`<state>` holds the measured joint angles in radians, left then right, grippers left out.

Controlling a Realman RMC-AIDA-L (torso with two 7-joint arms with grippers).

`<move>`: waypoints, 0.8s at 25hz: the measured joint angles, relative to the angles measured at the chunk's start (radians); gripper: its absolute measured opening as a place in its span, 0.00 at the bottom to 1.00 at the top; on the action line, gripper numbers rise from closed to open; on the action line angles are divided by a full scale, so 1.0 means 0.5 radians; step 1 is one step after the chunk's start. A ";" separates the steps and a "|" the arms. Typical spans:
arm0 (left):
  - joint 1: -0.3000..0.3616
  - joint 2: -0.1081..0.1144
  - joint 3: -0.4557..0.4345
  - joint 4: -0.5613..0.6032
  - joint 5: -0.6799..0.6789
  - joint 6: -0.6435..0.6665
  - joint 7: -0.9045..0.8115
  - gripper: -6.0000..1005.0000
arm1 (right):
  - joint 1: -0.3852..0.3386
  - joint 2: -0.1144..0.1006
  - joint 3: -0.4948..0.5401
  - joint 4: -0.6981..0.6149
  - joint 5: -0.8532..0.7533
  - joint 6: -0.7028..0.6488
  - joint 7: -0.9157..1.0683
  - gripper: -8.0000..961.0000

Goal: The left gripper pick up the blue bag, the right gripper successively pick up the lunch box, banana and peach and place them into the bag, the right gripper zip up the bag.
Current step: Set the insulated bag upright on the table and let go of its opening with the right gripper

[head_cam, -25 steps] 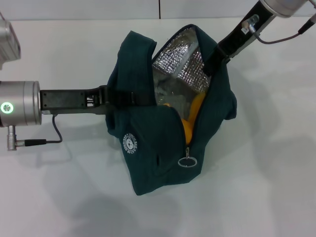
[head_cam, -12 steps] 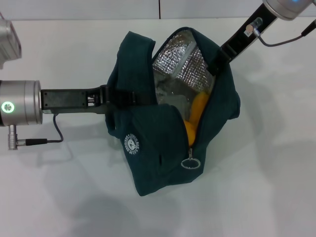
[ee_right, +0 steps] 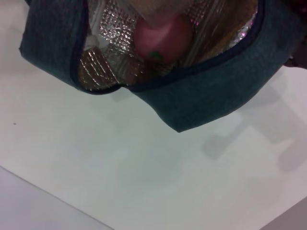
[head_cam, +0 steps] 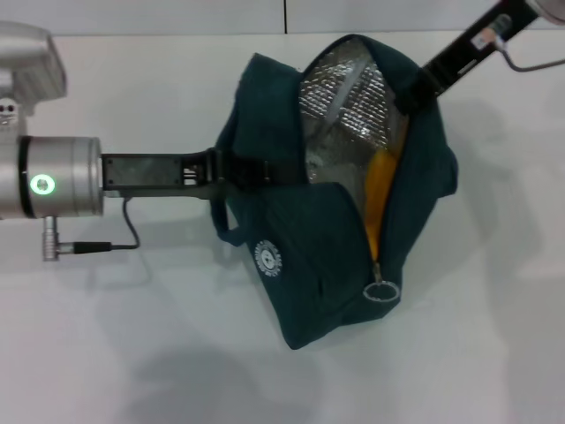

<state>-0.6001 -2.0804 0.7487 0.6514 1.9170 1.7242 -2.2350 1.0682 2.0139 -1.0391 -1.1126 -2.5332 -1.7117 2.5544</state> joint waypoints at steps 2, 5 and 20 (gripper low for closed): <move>-0.036 -0.004 0.017 -0.041 0.001 -0.003 0.005 0.06 | -0.063 0.000 0.001 -0.081 0.020 -0.021 0.000 0.15; -0.098 -0.005 0.029 -0.121 0.003 -0.007 0.040 0.06 | -0.199 -0.003 0.002 -0.239 0.097 -0.062 0.001 0.14; -0.176 -0.015 0.068 -0.305 0.000 -0.282 0.138 0.06 | -0.641 -0.012 0.137 -0.397 0.506 0.004 -0.167 0.07</move>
<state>-0.6878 -2.0880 0.7828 0.4987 1.9170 1.5832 -2.1663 0.7478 2.0081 -0.9705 -1.3111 -2.2799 -1.7096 2.4710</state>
